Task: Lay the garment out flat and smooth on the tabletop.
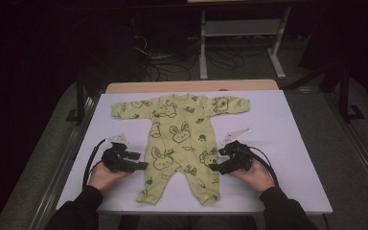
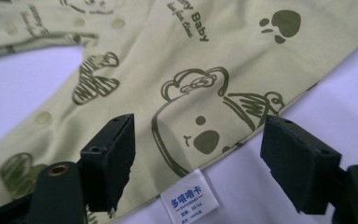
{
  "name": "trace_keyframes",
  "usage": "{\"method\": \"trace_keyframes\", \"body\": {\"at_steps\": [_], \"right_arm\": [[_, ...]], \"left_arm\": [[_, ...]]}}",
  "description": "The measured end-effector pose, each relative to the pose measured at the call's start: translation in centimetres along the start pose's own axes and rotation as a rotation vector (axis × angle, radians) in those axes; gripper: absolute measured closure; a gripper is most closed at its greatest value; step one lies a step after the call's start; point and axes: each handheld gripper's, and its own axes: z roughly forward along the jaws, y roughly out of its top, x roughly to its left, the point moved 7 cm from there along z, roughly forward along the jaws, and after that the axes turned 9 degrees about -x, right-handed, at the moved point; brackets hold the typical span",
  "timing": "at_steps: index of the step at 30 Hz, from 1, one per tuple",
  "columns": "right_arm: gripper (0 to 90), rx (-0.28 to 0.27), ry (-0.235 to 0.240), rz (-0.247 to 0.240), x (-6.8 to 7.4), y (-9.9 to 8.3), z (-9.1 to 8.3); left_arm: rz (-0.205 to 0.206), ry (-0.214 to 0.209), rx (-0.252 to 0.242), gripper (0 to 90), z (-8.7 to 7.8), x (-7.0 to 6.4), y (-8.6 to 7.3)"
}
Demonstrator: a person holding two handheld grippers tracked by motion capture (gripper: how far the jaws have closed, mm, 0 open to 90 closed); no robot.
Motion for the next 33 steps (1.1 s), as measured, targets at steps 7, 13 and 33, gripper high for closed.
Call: {"method": "trace_keyframes", "body": {"at_steps": [7,13,33], "right_arm": [[51.1,0.036,-0.054,-0.084,0.7,-0.4,0.8],[80.9,0.032,-0.037,-0.076,1.0,-0.3,0.8],[85.1,0.042,-0.054,-0.008,-0.1,-0.5,-0.3]], "left_arm": [[0.049,0.097,0.003,71.4,0.9,-0.3,0.4],[0.069,0.087,0.027,87.5,1.1,-0.6,0.5],[0.094,0.139,0.055,87.8,0.1,0.3,0.5]]}}
